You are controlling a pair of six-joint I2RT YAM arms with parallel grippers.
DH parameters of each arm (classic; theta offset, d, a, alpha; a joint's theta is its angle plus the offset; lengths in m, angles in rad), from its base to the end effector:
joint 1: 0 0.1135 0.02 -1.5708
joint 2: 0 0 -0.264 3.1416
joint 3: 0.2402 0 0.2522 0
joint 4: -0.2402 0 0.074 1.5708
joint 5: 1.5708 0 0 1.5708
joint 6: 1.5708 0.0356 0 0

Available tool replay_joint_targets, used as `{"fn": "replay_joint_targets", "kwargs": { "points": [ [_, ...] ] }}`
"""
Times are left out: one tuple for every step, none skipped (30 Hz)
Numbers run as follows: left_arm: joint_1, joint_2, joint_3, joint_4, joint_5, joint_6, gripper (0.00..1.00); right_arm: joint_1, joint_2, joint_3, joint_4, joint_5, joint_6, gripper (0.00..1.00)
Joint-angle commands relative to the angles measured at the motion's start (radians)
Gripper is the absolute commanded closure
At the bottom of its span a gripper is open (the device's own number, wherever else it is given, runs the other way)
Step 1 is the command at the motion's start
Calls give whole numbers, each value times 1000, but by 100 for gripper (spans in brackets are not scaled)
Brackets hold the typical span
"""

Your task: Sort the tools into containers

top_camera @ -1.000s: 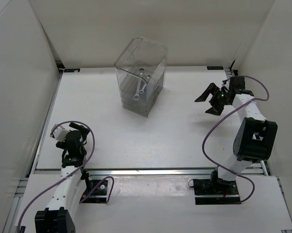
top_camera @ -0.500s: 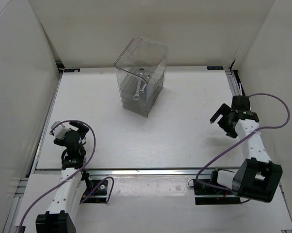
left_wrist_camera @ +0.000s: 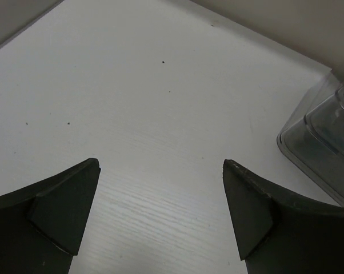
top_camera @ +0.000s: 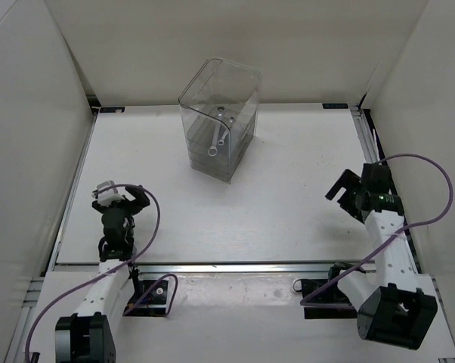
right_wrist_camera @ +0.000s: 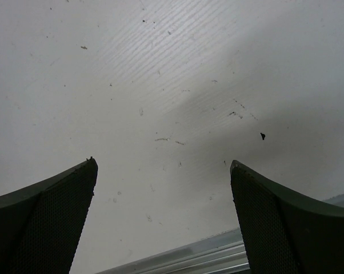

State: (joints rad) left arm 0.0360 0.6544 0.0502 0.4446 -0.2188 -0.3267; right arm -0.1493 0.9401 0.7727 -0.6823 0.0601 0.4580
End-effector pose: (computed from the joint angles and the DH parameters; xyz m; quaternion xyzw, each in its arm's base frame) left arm 0.1532 0.0132 0.1671 -0.2061 0.7315 -0.0111 0.6499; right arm 0.1858 -0.0301 0.2628 0.2898 0.8893 0.0264 0.3528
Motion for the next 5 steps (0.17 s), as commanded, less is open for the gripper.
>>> {"fn": "replay_joint_targets", "kwargs": {
  "points": [
    [1, 57, -108, 201, 64, 92, 1, 16, 11, 40, -16, 1, -22, 1],
    [1, 97, -111, 221, 74, 110, 1, 14, 5, 45, -29, -2, -25, 1],
    [1, 112, -108, 255, 102, 144, 1, 17, -1, 46, -29, 7, -28, 1],
    [1, 131, -102, 261, 117, 155, 1, 23, -1, 50, -29, 7, -28, 1],
    [1, 166, -96, 282, 133, 163, 1, 27, -1, 51, -23, 10, -35, 1]
  ]
}}
